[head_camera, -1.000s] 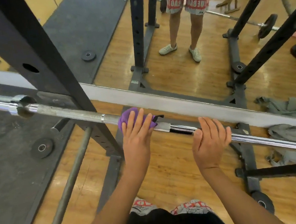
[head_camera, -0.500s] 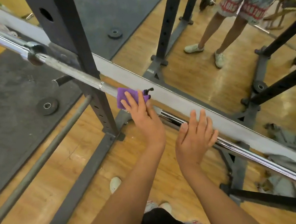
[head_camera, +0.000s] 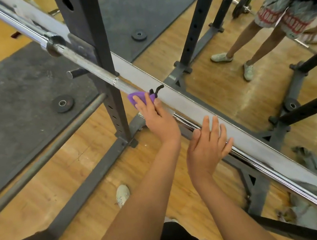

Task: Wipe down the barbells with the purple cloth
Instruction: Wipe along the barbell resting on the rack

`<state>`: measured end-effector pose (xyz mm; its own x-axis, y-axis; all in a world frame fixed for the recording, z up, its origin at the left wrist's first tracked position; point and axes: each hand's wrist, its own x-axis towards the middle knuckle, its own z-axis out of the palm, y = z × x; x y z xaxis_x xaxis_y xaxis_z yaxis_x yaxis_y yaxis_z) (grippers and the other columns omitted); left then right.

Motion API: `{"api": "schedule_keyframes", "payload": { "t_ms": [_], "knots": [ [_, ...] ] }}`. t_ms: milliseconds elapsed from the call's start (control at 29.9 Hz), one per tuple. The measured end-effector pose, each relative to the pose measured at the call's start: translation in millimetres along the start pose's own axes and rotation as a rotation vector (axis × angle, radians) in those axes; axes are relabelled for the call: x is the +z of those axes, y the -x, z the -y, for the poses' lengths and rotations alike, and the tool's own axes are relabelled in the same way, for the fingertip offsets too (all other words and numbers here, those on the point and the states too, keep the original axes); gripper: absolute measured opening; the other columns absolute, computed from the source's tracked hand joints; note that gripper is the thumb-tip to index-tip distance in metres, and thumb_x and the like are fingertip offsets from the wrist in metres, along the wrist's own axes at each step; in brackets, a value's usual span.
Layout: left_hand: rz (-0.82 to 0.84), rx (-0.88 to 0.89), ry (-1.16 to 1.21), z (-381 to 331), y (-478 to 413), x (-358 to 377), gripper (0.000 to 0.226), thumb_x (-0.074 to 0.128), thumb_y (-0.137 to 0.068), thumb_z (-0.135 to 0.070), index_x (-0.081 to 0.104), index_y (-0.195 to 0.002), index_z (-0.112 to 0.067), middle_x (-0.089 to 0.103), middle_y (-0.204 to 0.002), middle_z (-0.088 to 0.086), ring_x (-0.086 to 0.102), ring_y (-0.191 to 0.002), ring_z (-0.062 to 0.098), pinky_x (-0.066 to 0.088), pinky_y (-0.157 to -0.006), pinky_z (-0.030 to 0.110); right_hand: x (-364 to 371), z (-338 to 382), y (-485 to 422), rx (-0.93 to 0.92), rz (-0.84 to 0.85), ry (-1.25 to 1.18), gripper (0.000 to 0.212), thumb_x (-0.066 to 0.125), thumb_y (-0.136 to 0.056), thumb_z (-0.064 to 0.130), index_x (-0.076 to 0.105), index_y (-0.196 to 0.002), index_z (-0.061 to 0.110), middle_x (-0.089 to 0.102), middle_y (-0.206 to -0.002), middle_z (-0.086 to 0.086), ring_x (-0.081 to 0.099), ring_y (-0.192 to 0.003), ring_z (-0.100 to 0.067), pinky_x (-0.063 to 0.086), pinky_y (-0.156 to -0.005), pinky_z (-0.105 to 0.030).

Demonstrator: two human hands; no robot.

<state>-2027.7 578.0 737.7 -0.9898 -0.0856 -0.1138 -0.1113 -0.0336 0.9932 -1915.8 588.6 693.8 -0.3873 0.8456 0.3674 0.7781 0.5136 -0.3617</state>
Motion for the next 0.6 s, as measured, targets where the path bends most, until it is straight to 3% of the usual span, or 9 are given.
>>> {"api": "schedule_keyframes", "payload": {
  "t_ms": [100, 234, 401, 569, 602],
  "knots": [
    [-0.055, -0.039, -0.001, -1.1, -33.2, -3.1, 0.043, 0.046, -0.108, -0.023, 0.047, -0.150, -0.015, 0.019, -0.167, 0.000, 0.016, -0.154, 0.016, 0.023, -0.123, 0.036, -0.8, -0.9, 0.5, -0.010, 0.018, -0.011, 0.045, 0.035, -0.108, 0.035, 0.047, -0.149, 0.020, 0.041, -0.158, -0.002, 0.032, -0.147, -0.028, 0.008, -0.121, -0.054],
    [-0.061, -0.071, 0.008, -6.0, -18.6, 9.9, 0.044, 0.044, -0.108, -0.023, 0.044, -0.152, -0.017, 0.013, -0.168, -0.002, 0.006, -0.155, 0.016, 0.011, -0.115, 0.015, -1.6, -0.2, 1.4, -0.012, 0.005, 0.006, 0.045, 0.033, -0.109, 0.035, 0.048, -0.148, 0.020, 0.042, -0.157, -0.002, 0.033, -0.146, -0.027, 0.010, -0.120, -0.055],
    [0.000, -0.067, 0.042, 2.8, -1.1, 9.9, 0.043, 0.045, -0.108, -0.022, 0.045, -0.151, -0.016, 0.012, -0.168, -0.004, 0.009, -0.155, 0.014, 0.021, -0.122, 0.028, -1.6, -0.7, 0.3, -0.022, -0.005, 0.021, 0.045, 0.033, -0.108, 0.034, 0.048, -0.148, 0.021, 0.043, -0.156, -0.001, 0.034, -0.146, -0.026, 0.009, -0.121, -0.053],
    [0.024, 0.001, -0.103, 4.0, -28.9, 5.0, 0.046, 0.042, -0.109, -0.024, 0.040, -0.154, -0.016, 0.007, -0.169, -0.001, -0.003, -0.155, 0.016, 0.005, -0.113, 0.008, -1.2, -0.5, 0.1, -0.016, 0.006, 0.022, 0.044, 0.035, -0.108, 0.034, 0.049, -0.148, 0.021, 0.043, -0.156, 0.001, 0.032, -0.147, -0.024, 0.007, -0.122, -0.052],
    [0.033, 0.022, -0.151, 5.8, -28.5, 3.7, 0.047, 0.041, -0.109, -0.025, 0.038, -0.155, -0.017, 0.007, -0.169, 0.000, -0.003, -0.155, 0.017, 0.003, -0.114, 0.010, -1.6, -0.4, -0.3, -0.015, 0.011, 0.025, 0.045, 0.034, -0.108, 0.034, 0.049, -0.148, 0.021, 0.043, -0.156, 0.001, 0.032, -0.147, -0.023, 0.007, -0.122, -0.052]
  ]
}}
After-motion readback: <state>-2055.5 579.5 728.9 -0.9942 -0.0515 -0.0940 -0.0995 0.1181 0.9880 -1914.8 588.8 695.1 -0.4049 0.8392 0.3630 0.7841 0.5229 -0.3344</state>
